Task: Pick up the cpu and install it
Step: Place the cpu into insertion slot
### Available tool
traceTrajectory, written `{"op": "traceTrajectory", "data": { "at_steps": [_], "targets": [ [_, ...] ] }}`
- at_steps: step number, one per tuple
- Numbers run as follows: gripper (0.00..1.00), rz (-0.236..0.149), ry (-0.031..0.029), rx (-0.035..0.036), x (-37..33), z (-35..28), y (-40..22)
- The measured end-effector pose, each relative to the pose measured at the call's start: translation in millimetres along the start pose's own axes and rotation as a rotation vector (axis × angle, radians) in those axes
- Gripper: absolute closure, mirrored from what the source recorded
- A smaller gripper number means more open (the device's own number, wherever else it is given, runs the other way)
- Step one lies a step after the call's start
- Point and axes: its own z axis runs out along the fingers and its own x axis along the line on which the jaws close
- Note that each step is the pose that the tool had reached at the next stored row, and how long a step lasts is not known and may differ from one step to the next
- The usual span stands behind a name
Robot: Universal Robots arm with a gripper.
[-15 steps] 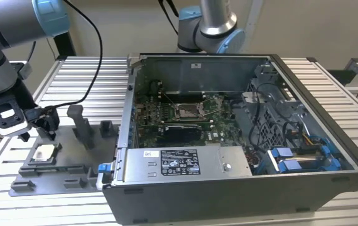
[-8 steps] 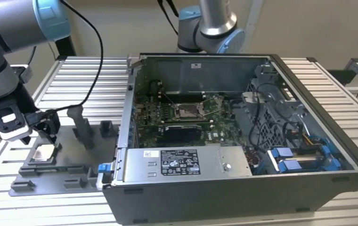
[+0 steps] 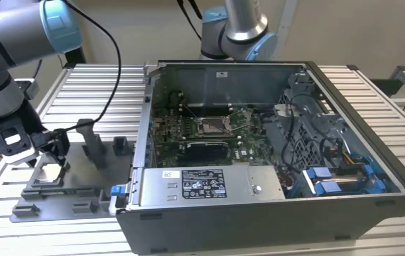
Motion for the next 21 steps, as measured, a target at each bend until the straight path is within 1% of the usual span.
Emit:
{"op": "traceTrajectory", "data": {
  "at_steps": [5,11,21],
  "targets": [
    [0.00,0.003,-0.0001,0.0000,0.1,4.4,-0.7],
    [0.00,0.004,-0.0003,-0.0002,0.2,10.3,-3.6],
    [0.00,0.005,-0.0004,-0.0006,1.9,16.4,-8.2]
  ]
}}
